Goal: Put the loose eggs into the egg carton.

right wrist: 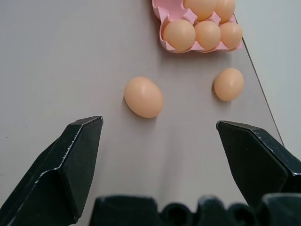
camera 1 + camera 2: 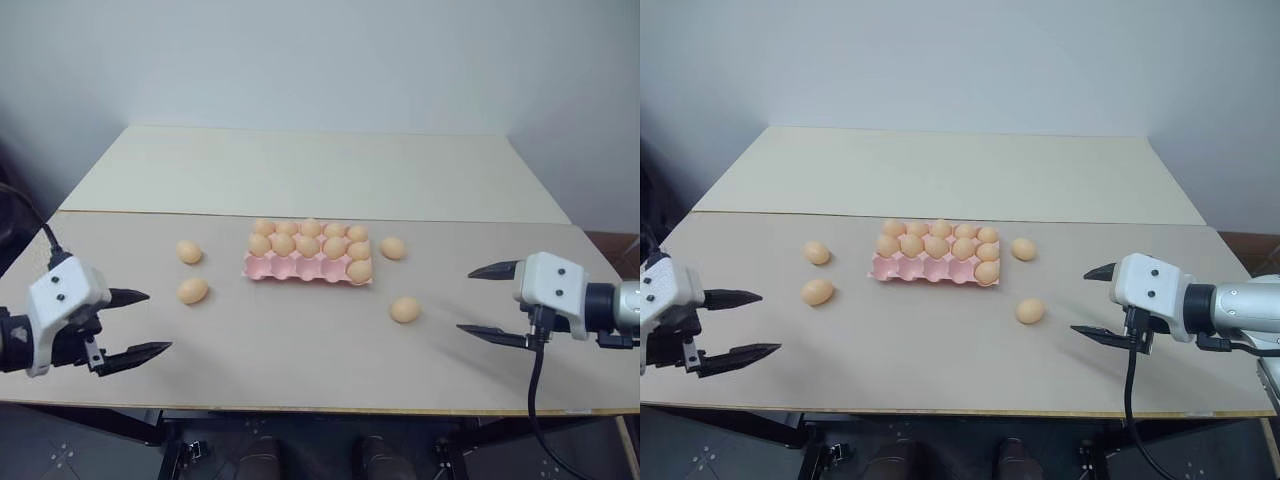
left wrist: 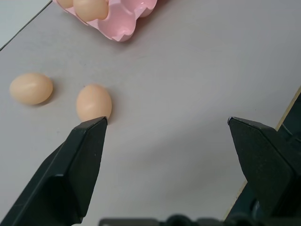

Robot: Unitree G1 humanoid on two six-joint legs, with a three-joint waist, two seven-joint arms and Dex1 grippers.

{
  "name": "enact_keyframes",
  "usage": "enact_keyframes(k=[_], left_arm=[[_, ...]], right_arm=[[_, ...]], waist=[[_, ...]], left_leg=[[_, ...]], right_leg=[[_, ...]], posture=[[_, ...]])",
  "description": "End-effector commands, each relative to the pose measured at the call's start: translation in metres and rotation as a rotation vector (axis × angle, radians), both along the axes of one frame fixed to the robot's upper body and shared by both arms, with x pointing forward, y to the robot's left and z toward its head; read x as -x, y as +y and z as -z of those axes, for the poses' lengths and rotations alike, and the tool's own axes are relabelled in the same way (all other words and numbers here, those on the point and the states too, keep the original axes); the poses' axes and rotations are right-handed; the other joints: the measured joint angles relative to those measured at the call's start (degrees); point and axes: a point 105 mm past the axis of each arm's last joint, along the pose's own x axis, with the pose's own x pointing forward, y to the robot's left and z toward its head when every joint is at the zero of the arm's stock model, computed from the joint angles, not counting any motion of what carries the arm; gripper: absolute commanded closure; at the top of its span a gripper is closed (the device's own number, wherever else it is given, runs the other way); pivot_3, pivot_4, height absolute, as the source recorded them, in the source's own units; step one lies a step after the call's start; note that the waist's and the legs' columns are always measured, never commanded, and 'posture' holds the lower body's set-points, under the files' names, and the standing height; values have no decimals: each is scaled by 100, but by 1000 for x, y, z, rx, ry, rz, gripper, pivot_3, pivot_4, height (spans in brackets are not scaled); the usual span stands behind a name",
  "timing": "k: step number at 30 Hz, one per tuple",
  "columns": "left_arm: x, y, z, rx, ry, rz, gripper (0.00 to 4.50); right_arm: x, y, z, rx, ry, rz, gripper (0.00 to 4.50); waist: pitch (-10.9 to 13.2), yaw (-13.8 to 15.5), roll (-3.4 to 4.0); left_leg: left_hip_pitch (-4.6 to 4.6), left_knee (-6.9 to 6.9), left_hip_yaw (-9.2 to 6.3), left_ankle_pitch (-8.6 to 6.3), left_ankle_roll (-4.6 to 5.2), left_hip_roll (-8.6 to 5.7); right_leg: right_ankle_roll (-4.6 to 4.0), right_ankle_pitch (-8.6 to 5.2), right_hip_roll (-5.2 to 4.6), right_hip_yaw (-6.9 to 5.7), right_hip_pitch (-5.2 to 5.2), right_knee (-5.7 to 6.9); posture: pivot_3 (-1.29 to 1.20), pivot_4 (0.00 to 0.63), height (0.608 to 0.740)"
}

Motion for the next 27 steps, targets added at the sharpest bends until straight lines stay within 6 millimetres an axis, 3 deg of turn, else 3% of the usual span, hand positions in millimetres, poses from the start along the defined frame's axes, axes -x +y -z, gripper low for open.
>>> enact_keyframes(k=[1, 10, 16, 27], left_arm=[[-4, 2, -7, 10, -19, -29, 31], [-5, -2, -9, 14, -29, -13, 31], [-4, -16, -8, 68, -21, 54, 31], [-3, -38, -2, 88, 42, 176, 31]], right_arm=[[2, 1, -14, 23, -57, -8, 0], [3, 0, -14, 23, -54, -6, 0], [-5, 11, -7, -18, -46, -26, 0], [-40, 38, 34, -80, -14, -54, 0]], waist=[[0, -2, 0], [0, 1, -1], [-1, -2, -2], [-2, -10, -3]], left_leg=[[1, 0, 2, 0, 0, 0], [6, -1, 10, 0, 0, 1], [10, -1, 12, 0, 0, 1], [13, -1, 22, 1, 2, 2]], right_leg=[[0, 0, 1, 2, -1, 0], [1, 1, 1, 8, 0, 1], [2, 2, 1, 10, 2, 2], [0, 6, 8, 19, 0, 4]], posture=[[0, 150, 740], [0, 150, 740], [0, 150, 740], [0, 150, 740]])
